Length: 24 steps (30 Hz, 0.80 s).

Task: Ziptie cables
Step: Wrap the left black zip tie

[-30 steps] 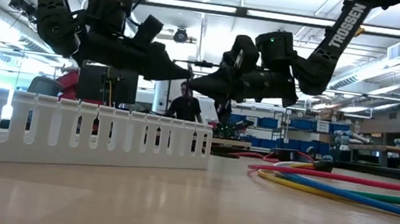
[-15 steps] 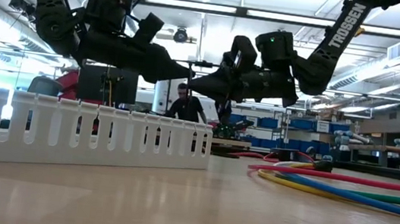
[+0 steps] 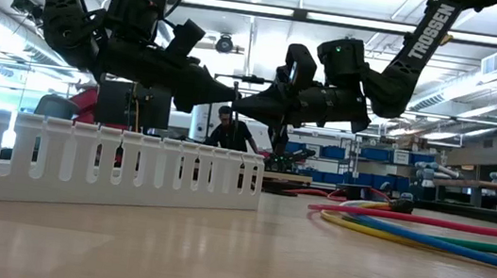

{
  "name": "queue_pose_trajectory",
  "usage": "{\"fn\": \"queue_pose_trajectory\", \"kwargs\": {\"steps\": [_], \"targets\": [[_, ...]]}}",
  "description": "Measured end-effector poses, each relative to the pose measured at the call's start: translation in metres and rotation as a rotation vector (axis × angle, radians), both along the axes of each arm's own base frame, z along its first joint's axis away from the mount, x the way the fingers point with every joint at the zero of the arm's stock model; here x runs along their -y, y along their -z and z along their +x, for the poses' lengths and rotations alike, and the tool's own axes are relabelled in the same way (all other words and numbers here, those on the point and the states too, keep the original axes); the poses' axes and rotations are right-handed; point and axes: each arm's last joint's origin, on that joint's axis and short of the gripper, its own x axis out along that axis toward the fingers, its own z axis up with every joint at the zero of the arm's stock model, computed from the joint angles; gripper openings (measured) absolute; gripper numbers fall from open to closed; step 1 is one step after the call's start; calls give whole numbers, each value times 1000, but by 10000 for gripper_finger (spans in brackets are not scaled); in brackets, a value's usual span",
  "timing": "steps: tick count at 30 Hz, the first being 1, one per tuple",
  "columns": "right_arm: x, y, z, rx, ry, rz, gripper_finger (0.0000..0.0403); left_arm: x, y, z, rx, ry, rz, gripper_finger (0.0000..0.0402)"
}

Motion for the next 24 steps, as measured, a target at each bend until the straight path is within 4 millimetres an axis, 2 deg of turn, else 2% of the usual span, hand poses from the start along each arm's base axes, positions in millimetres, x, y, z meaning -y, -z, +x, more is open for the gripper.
{"fn": "queue_pose_trajectory", "kwargs": {"steps": [24], "targets": [[-2,0,1,-8,-1,36,0,0,3,0,-43,-43,28,0]]}}
